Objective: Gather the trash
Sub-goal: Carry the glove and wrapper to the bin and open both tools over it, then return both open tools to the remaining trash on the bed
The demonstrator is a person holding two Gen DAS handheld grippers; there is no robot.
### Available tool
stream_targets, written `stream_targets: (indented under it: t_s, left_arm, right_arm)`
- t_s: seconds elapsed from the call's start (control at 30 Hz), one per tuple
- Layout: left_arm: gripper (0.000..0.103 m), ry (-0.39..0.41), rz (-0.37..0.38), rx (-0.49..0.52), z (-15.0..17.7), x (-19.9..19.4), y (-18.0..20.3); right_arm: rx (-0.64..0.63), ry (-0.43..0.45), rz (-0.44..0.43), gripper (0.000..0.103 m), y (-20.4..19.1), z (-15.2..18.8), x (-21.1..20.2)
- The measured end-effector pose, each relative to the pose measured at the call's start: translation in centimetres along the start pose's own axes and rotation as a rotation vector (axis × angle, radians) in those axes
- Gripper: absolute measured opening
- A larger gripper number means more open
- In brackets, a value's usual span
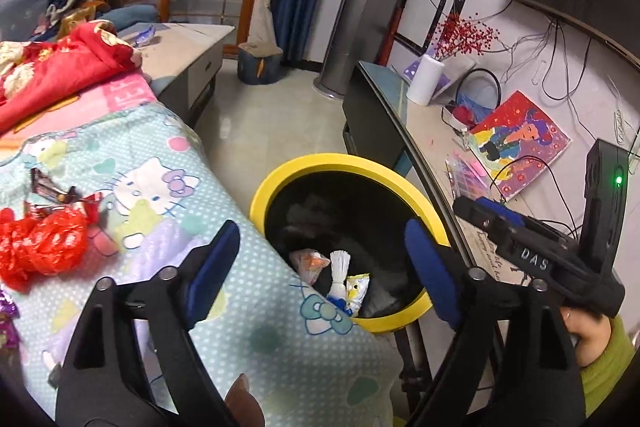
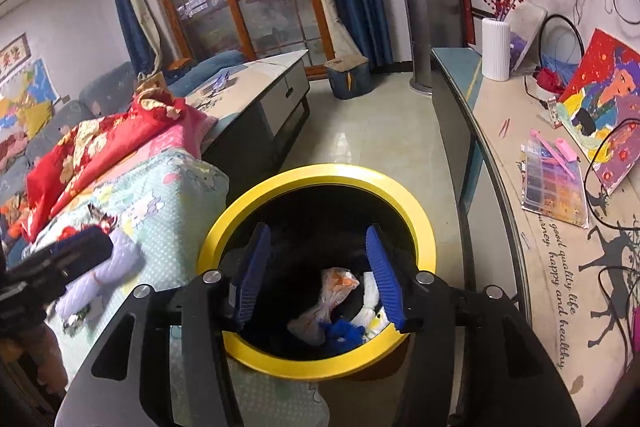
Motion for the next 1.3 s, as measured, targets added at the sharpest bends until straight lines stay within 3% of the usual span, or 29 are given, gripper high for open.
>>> stream_targets:
  t_s: [0.07, 0.27, 0.67, 1.3]
  left_arm:
    - [0.082, 0.012, -0.005, -0.004, 0.0, -0.7, -0.3]
    - [0.09, 0.048, -0.039, -0.021, -0.1, -2.6, -1.9]
    - [0.09, 0.127, -0.122, -0.055, 0.0, -6.6, -5.1]
    - [0.09, 0.217, -0.226, -0.156, 0.7, -12.2, -11.2]
  right_arm:
    - [-0.002, 0.006, -0.01, 0.057, -0.5, 0.2, -0.4]
    - [-0.023, 0.022, -0.028, 0.061, -2.1, 0.0, -1.4]
    - [-0.095, 0.043, -0.09, 0.071, -6.8, 0.1, -2.9]
    - [-0.259, 0.01, -0.233, 0.077, -17.0, 1.6, -3.4]
Point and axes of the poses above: each gripper's, at about its wrist camera, not at the fingertips, and x roughly the way its jaws point, y to its right, z to its underside, the point moved 6 cm from there along x, roughly the way its jaws point, and after that the axes turned 1 degree about -y, right-handed, at the moved point
